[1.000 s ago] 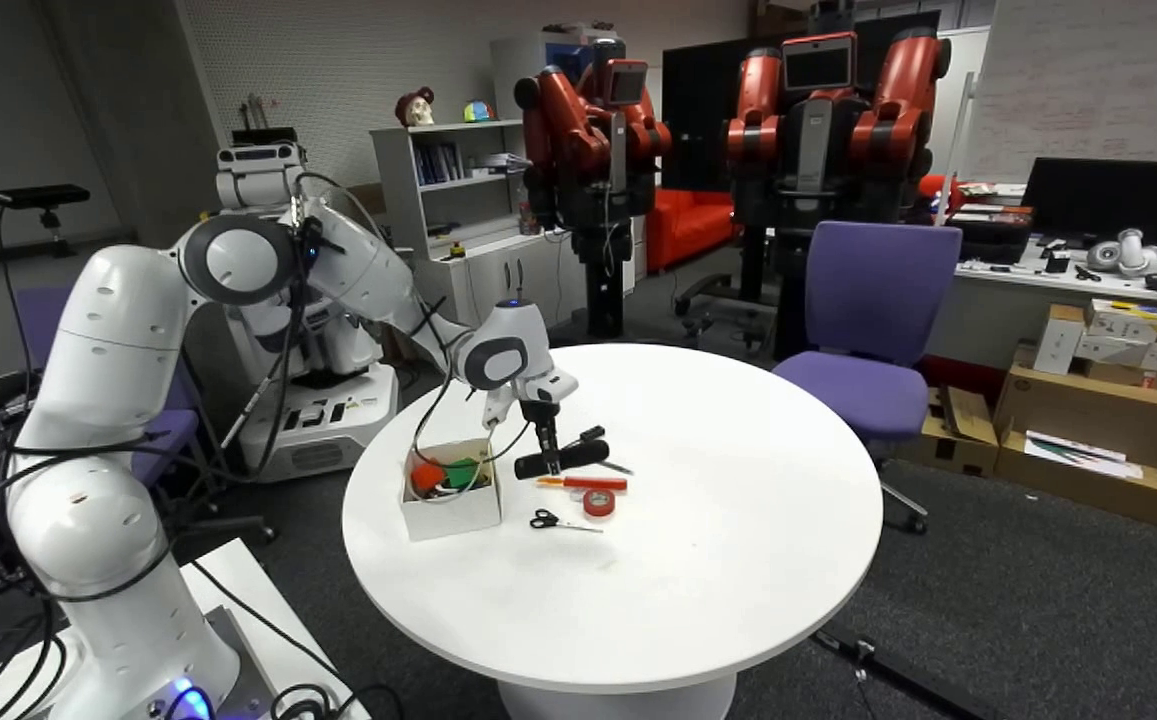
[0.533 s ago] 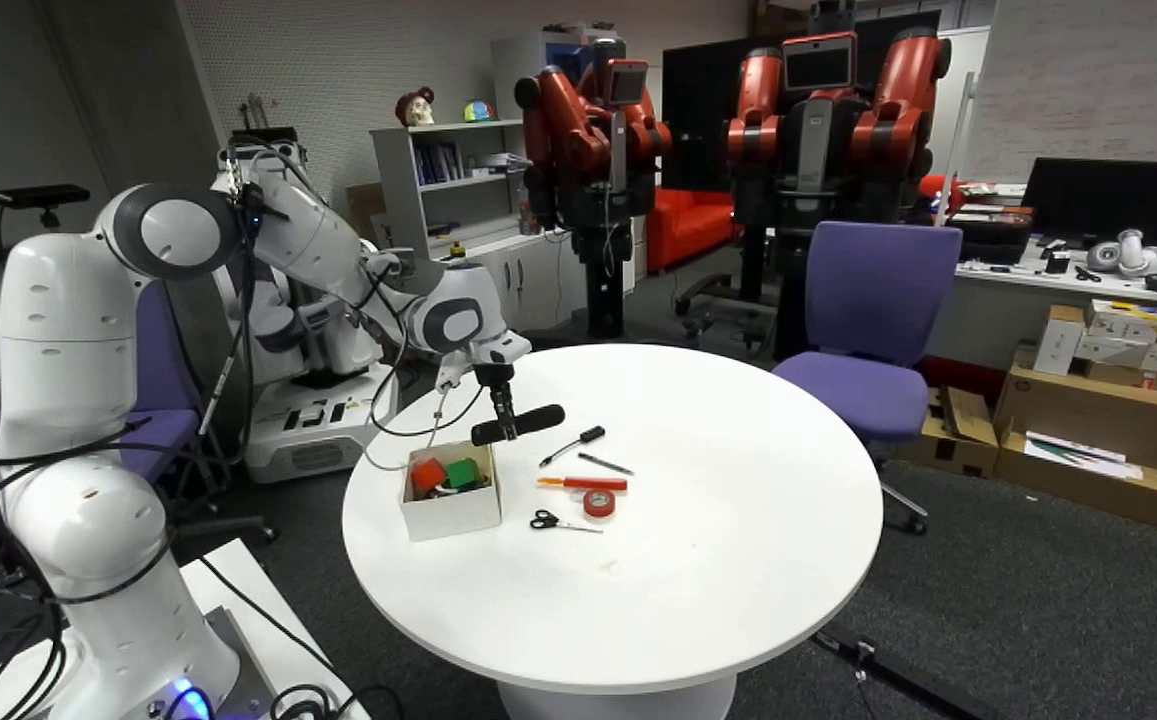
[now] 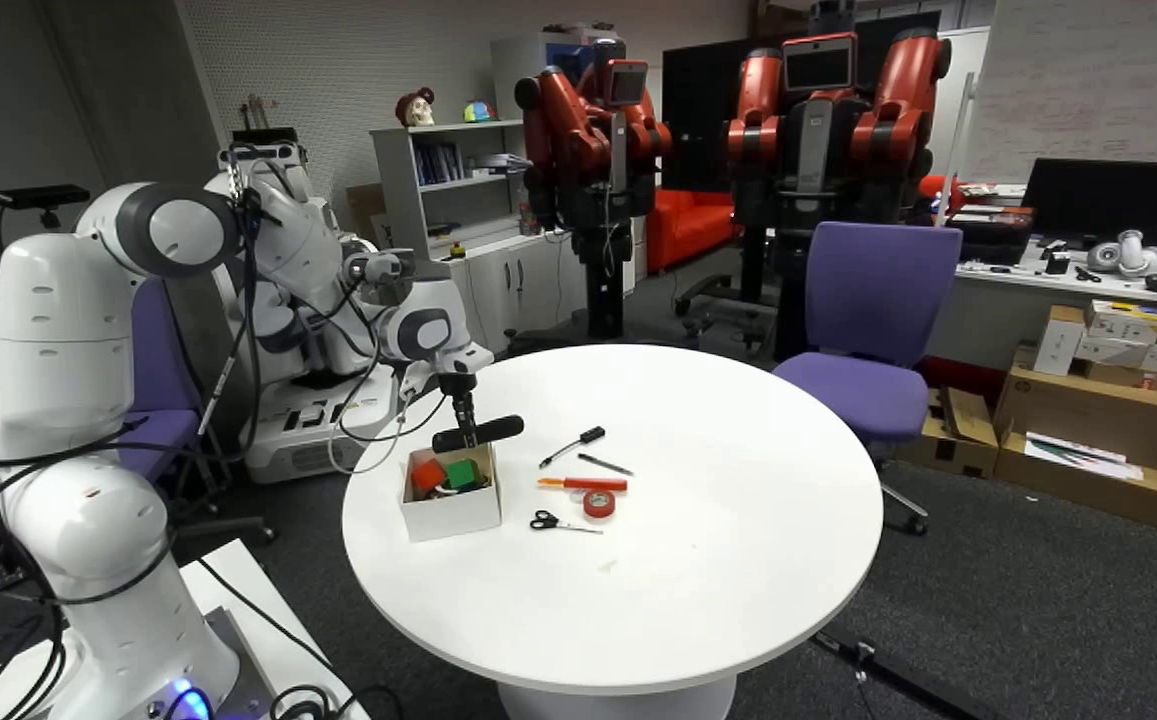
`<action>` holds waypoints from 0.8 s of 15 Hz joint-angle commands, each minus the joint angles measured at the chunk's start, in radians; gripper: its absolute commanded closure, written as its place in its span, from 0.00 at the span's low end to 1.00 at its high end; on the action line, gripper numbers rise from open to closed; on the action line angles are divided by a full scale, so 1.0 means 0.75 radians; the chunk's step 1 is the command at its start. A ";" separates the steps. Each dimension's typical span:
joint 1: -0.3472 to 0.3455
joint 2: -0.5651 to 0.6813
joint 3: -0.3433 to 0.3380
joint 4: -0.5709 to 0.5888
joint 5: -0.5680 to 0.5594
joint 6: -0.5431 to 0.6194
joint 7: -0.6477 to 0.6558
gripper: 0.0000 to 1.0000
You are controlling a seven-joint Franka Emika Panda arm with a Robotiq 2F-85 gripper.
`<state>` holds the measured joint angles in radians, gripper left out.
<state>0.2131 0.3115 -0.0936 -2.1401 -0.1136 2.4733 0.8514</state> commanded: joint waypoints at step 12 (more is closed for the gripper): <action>0.101 0.041 0.042 -0.075 -0.122 0.001 0.333 0.20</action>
<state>0.2825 0.3614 -0.0622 -2.1746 -0.1742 2.4735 1.0495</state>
